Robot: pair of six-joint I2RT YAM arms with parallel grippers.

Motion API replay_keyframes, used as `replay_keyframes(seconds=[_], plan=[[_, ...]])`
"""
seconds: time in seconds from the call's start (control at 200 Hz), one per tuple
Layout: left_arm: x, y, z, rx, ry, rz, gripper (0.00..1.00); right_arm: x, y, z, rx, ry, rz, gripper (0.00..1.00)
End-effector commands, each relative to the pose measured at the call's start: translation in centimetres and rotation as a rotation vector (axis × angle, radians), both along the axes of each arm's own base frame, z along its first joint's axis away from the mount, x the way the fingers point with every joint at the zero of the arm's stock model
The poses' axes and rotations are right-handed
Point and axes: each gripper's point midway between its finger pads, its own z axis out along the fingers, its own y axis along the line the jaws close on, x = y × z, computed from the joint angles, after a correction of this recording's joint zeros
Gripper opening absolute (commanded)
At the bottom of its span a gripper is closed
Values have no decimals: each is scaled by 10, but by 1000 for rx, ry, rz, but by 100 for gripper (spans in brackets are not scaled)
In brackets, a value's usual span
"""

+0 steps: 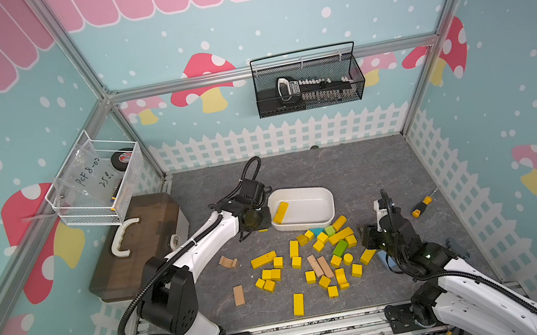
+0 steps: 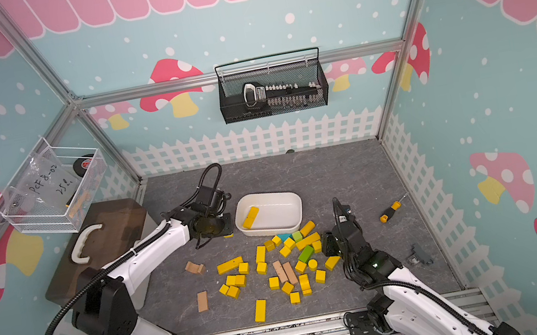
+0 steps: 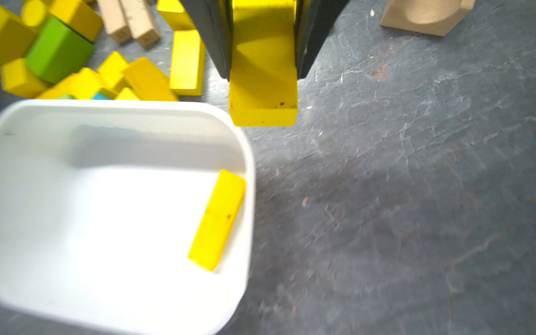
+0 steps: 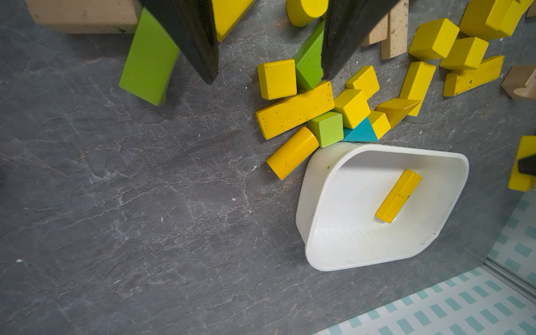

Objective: Pick out the yellow building blocks
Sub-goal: Pick up the building block from the center of the board, then place the building block in the storage box.

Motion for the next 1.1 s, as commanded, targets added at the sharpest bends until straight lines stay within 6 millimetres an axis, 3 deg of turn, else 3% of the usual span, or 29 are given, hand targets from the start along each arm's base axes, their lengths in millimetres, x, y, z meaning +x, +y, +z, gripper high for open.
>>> replay_keyframes(seconds=[0.0,0.16,0.275,0.375,0.485,0.791,1.096], plan=[[5,-28,28,-23,-19,-76,28,-1,-2,-1,25,-7,-14,57],[28,-88,36,-70,-5,-188,28,-1,-3,-1,31,-6,-10,57],[46,-122,21,-68,23,-240,28,-1,-3,-1,33,-7,-2,57],[57,-137,2,-44,68,-253,26,-2,-3,-2,34,-5,1,57],[63,-142,-18,-3,101,-253,26,-2,-3,-3,37,-4,4,57],[76,-135,-68,127,151,-252,28,-1,-3,-6,56,2,5,57],[90,-102,-97,253,188,-193,30,-2,-6,-7,76,-3,-2,57]])
